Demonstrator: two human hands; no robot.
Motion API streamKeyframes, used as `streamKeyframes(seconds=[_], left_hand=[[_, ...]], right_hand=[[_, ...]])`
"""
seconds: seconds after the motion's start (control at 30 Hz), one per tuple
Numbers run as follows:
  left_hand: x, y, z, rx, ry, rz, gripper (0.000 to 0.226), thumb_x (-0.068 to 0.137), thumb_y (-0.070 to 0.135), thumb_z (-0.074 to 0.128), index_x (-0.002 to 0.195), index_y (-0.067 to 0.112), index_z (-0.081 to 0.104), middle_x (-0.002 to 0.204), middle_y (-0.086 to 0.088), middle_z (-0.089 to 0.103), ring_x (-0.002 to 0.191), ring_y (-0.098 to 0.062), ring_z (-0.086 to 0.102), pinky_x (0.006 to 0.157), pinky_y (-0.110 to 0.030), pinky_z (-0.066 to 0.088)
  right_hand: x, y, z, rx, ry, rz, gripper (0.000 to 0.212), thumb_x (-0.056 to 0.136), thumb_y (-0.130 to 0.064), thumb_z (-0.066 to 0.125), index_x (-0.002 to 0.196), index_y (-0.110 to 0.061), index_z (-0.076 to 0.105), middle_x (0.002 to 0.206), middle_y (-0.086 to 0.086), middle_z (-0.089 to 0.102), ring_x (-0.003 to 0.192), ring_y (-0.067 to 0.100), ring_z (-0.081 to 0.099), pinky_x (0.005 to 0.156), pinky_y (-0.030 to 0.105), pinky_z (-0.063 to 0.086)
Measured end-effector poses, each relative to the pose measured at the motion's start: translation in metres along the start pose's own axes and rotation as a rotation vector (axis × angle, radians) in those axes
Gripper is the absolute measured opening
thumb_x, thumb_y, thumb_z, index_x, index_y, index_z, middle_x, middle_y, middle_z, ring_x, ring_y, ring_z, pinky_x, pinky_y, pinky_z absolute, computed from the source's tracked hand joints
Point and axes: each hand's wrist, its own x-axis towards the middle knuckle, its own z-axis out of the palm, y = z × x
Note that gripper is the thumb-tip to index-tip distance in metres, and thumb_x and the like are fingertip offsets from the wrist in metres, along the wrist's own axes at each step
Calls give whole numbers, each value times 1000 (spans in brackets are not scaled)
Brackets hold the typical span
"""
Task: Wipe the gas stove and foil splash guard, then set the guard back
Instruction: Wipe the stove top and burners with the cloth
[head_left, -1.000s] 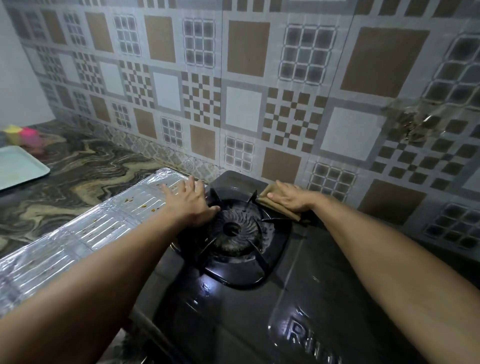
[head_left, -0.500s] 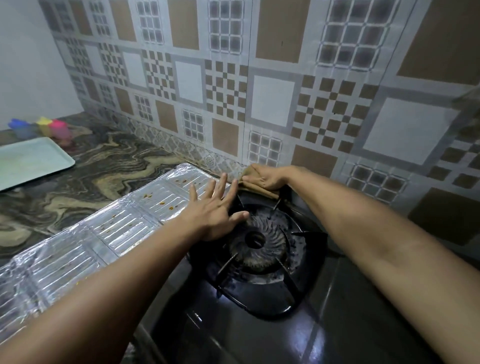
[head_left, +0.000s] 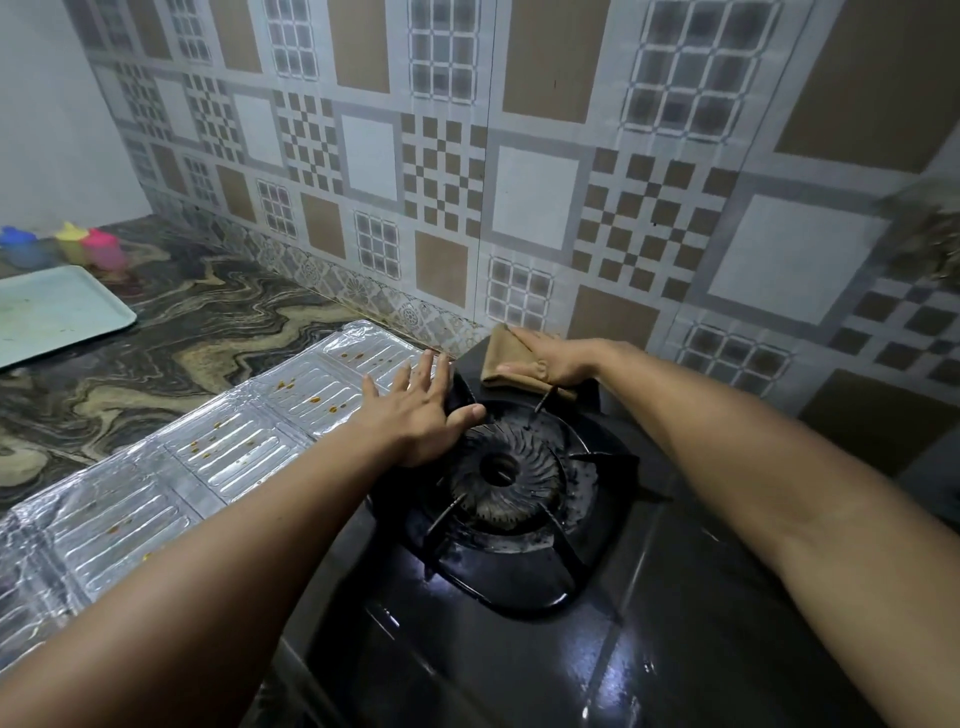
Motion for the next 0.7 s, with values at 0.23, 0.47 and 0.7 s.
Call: streamKeyframes(seconds=[0.23,0.47,0.7], left_hand=[[0,2,-1,9,26,-19,85,90,71,15,154,20,-9,162,-1,-12,150,-23,-2,115,-63,1],[-5,7,-4,83,110,-30,90,87,76,17,152,24,-16,163,-4,-6,150,-29,3,112,-69,1],[-30,46,-14,112,237,53,86,92,69,13,154,12,-6,161,-13,-8,149,-32,-7,114,-66,0]], right_hand=[[-58,52,22,-2,-2,113,69,102,-15,33,151,-21,-16,161,6,-8,147,36,-12,118,51,-10],[-141,75,47,-112,38,229,71,96,-63,15,150,-32,-20,157,-9,-24,145,29,-23,112,61,-16],[-225,27,80,-169,13,167,76,98,-59,16,151,-15,-17,158,3,-24,145,20,-23,118,44,-15]])
